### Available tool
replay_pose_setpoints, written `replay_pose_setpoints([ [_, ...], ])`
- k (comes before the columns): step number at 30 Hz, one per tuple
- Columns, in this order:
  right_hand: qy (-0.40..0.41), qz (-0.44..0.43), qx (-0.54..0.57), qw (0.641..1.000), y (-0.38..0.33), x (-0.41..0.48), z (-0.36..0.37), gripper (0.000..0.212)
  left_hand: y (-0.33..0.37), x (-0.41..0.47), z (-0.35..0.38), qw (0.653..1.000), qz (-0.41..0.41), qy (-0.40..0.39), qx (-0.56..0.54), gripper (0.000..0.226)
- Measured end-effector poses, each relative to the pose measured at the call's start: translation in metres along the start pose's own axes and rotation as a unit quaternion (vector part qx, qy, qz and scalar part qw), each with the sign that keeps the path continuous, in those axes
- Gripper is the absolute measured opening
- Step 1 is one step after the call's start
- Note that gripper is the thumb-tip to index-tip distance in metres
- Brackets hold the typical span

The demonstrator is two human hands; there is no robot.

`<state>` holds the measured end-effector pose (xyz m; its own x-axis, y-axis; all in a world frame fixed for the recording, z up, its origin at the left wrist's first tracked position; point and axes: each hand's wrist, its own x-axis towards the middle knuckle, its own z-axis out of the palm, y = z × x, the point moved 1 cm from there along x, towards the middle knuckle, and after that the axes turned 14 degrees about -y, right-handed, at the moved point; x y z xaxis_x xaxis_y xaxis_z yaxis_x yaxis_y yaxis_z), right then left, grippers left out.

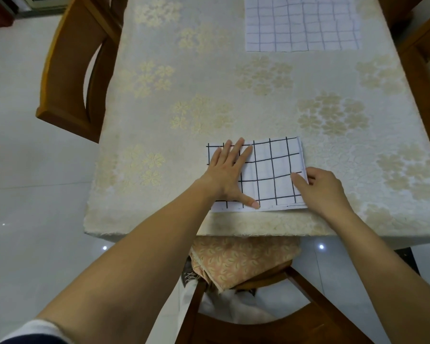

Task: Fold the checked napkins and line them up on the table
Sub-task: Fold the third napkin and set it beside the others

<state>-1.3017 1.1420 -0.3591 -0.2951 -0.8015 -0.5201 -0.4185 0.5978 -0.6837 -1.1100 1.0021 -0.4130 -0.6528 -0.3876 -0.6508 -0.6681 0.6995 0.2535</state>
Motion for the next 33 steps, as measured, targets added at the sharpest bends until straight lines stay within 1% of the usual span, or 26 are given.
replay_pose_setpoints([
  [3,0.033,-0.06,-0.012,0.998,-0.02,-0.012,0.008,0.019,0.003,0.001,-0.001,1.0,-0.012,-0.008,0.003,0.156],
  [6,0.045,-0.107,-0.045,0.992,-0.04,-0.017,0.019,0.022,0.003,0.0,-0.001,1.0,-0.005,0.006,-0.01,0.159],
  [8,0.041,-0.133,-0.063,0.988,-0.05,-0.018,0.027,0.027,-0.001,-0.006,-0.002,0.997,0.019,0.036,-0.058,0.16],
  [10,0.037,-0.154,-0.083,0.984,-0.06,-0.017,0.033,0.032,-0.007,-0.02,-0.003,0.99,0.039,0.097,-0.093,0.157],
  [12,0.03,-0.174,-0.106,0.979,-0.069,-0.014,0.04,0.032,-0.022,-0.037,-0.001,0.98,0.043,0.154,-0.118,0.142],
  [15,0.006,-0.199,-0.131,0.971,-0.085,-0.008,0.054,0.027,-0.056,-0.057,0.014,0.975,-0.001,0.17,-0.145,0.096],
  [17,-0.007,-0.205,-0.144,0.968,-0.093,-0.002,0.066,0.027,-0.073,-0.061,0.031,0.977,-0.049,0.175,-0.108,0.074],
  [19,-0.017,-0.209,-0.172,0.963,-0.098,0.005,0.082,0.029,-0.076,-0.061,0.045,0.974,-0.072,0.206,-0.065,0.067],
  [21,-0.03,-0.206,-0.196,0.958,-0.102,0.011,0.099,0.032,-0.075,-0.06,0.048,0.969,-0.072,0.226,-0.063,0.064],
  [23,-0.071,-0.207,-0.183,0.959,-0.099,0.015,0.112,0.038,-0.076,-0.062,0.047,0.967,-0.067,0.235,-0.074,0.062],
  [24,-0.08,-0.22,-0.169,0.957,-0.096,0.015,0.114,0.038,-0.076,-0.063,0.047,0.965,-0.067,0.241,-0.079,0.06],
  [25,-0.068,-0.241,-0.155,0.956,-0.092,0.017,0.112,0.035,-0.077,-0.064,0.046,0.963,-0.068,0.245,-0.086,0.059],
  [27,-0.004,-0.278,-0.156,0.948,-0.075,0.026,0.101,0.026,-0.076,-0.065,0.045,0.962,-0.067,0.245,-0.102,0.058],
  [28,0.015,-0.28,-0.18,0.943,-0.064,0.033,0.094,0.03,-0.076,-0.065,0.045,0.963,-0.066,0.241,-0.105,0.06],
  [29,0.015,-0.275,-0.22,0.936,-0.054,0.04,0.087,0.038,-0.077,-0.065,0.044,0.964,-0.064,0.237,-0.102,0.063],
  [31,-0.017,-0.26,-0.313,0.913,-0.035,0.054,0.078,0.054,-0.078,-0.066,0.043,0.969,-0.056,0.226,-0.087,0.072],
  [33,-0.043,-0.24,-0.374,0.895,-0.023,0.064,0.075,0.061,-0.079,-0.066,0.042,0.974,-0.055,0.211,-0.056,0.08],
])
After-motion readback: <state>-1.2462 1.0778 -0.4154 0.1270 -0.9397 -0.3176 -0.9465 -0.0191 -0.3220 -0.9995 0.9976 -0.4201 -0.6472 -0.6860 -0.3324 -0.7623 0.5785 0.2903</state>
